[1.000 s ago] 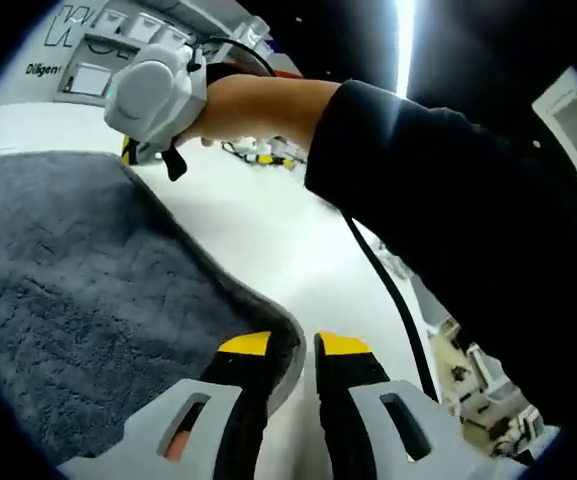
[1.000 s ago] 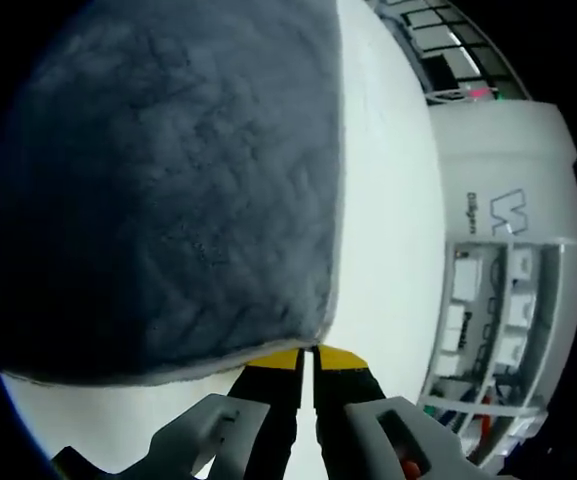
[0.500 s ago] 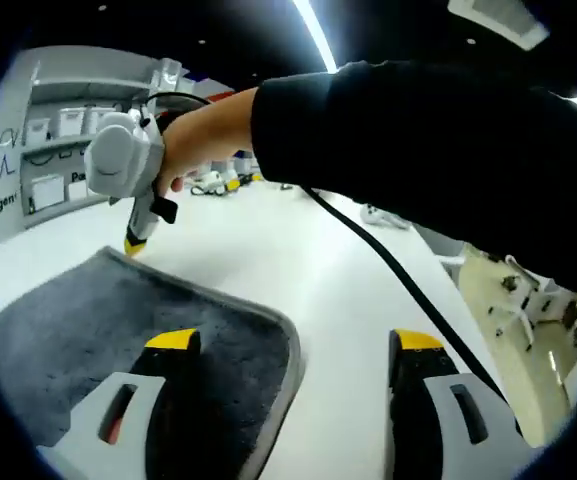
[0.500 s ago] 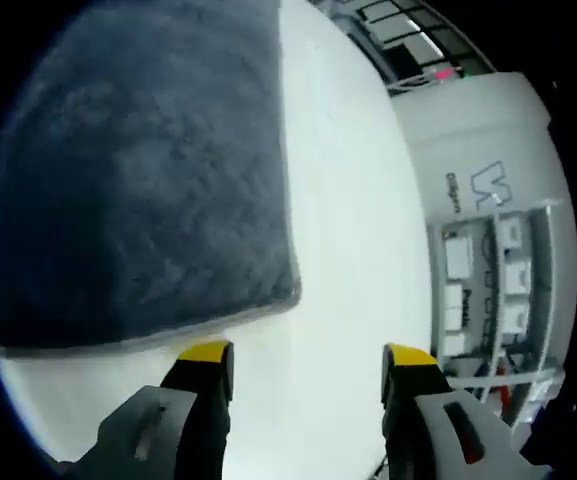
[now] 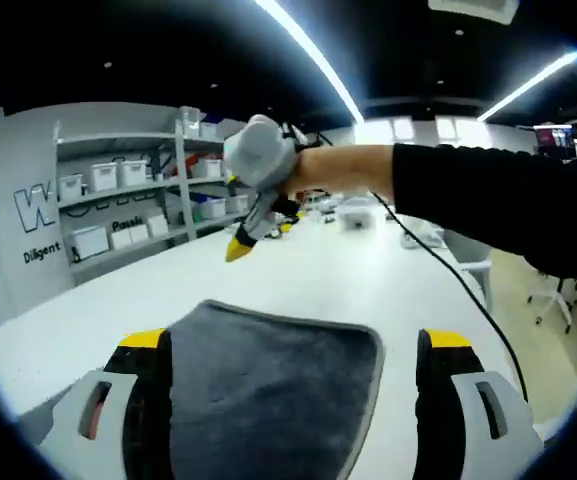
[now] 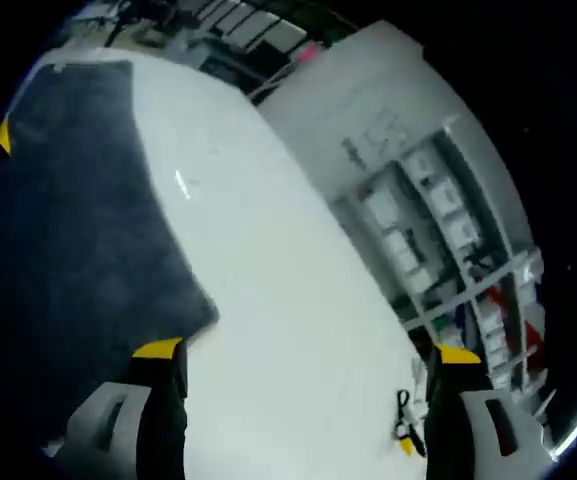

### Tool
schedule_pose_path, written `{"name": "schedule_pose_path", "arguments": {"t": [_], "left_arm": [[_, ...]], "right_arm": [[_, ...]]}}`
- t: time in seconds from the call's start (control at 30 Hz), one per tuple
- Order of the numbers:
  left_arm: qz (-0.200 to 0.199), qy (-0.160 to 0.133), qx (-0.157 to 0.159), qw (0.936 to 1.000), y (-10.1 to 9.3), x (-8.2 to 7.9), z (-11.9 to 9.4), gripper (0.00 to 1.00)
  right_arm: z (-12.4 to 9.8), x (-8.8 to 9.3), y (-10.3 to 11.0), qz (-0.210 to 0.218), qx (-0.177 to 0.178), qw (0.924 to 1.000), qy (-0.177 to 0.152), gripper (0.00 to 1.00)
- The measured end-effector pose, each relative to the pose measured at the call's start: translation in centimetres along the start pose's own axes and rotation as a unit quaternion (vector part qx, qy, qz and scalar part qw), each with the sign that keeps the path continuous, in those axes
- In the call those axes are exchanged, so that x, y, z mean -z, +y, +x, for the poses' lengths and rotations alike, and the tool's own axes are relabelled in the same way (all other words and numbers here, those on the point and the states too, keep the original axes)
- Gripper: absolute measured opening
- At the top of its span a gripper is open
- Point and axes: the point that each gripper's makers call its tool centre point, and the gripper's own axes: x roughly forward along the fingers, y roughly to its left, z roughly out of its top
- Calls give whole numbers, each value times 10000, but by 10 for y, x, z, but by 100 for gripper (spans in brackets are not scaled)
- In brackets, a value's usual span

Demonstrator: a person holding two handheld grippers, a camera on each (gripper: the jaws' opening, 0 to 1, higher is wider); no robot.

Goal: Open the folded towel by lifting each exposed corner and separating the folded layers until the towel lies flat within the target outline without major curled edges

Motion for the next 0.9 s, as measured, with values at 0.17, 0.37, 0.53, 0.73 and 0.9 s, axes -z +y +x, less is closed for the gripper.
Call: {"name": "schedule_pose_path", "arguments": {"t": [0.17,0.37,0.53,0.73,0.9], "left_arm": [[120,-45,-494,9987,62,-10,-55,100],[95,-193,-1271,9917,136,-16,-135,99],[126,-212,-1927,9809,184,-15,-209,99],[-20,-155,-2625,9648,237,4,-286,98],[-365,84,-2953,9547,264,43,-337,96]], "right_arm": [[-21,-22,-8,331,244,9989,-210,100],[-48,-48,-13,1005,443,9905,-828,100],[-69,-52,-11,1604,491,9788,-1177,100],[-105,-36,-2,1579,857,9741,-1374,100],[-125,-8,17,1913,849,9691,-1307,100]]}}
